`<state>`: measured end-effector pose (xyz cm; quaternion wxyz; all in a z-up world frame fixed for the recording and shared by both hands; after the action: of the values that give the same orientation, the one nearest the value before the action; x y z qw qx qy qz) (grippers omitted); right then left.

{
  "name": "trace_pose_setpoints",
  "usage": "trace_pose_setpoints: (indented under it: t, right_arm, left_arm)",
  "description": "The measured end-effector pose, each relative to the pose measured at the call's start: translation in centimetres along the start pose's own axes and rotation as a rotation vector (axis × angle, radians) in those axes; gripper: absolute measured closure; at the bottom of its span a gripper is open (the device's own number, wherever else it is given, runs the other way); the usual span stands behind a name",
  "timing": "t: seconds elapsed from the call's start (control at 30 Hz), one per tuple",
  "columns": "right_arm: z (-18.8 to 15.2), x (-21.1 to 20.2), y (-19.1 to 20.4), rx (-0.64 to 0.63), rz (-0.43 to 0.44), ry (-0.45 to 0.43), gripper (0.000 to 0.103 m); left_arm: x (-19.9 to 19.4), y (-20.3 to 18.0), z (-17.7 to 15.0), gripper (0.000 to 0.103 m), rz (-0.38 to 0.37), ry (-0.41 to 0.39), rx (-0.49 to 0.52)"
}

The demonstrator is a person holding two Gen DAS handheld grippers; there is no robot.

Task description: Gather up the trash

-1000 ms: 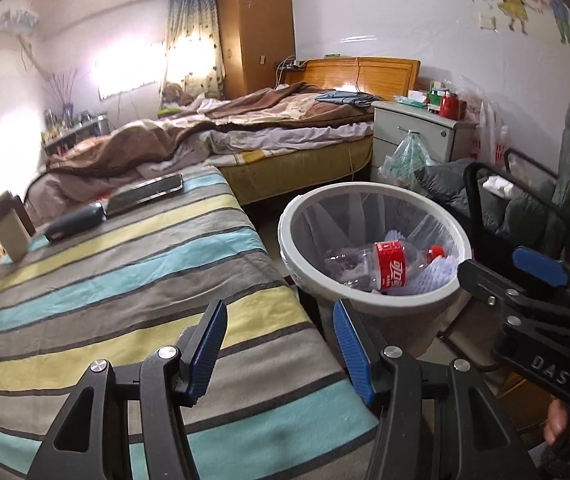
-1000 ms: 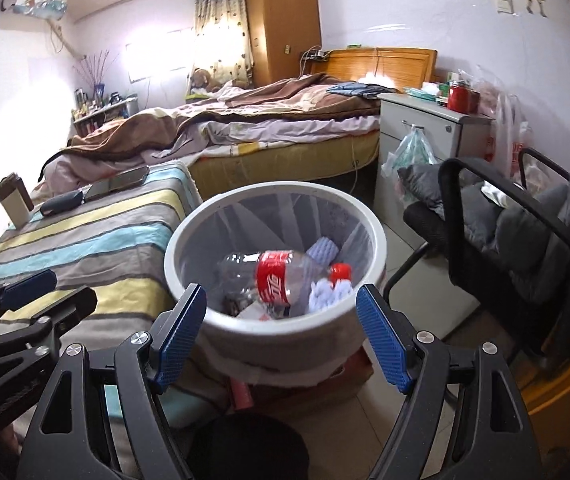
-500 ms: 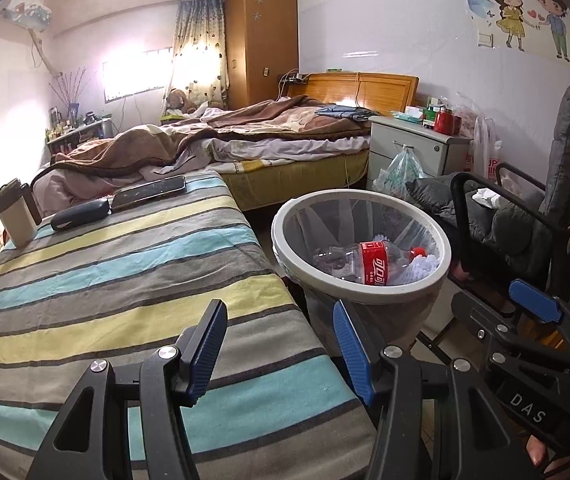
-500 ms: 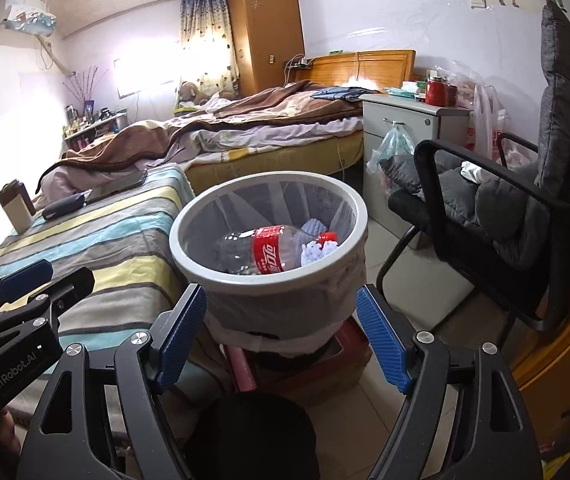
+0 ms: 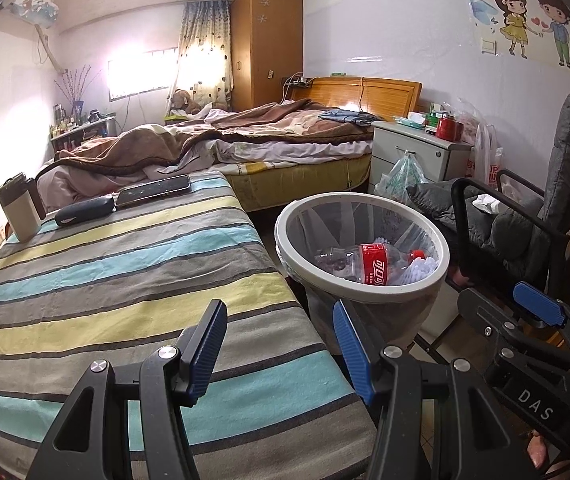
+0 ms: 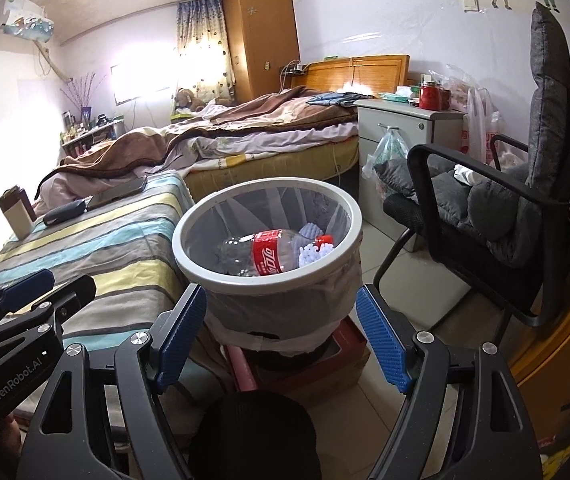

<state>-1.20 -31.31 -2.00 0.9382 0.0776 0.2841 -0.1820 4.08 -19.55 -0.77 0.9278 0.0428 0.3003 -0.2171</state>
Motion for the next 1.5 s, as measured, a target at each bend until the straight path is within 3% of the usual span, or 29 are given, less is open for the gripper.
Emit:
trace_pose_setpoints:
  t: [1.5]
  right_arm:
    - [0.02,-0.09,0.21,0.002,-0.002,0.008,0.025]
  left_arm:
    - [-0.48,-0.09,0.14,0.048,0.008,-0.005,-0.009]
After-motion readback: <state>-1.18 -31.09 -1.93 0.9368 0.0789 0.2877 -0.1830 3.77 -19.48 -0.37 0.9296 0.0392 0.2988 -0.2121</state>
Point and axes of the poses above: each gripper's, at about its wrist camera, not at the fingertips, and x roughly the way its jaws point, y to its left, z to its top, the point moved 2 cm from there along x, roughly the way its jaws point, and after that the axes turned 3 degrees about -x, right-handed, at the moved point
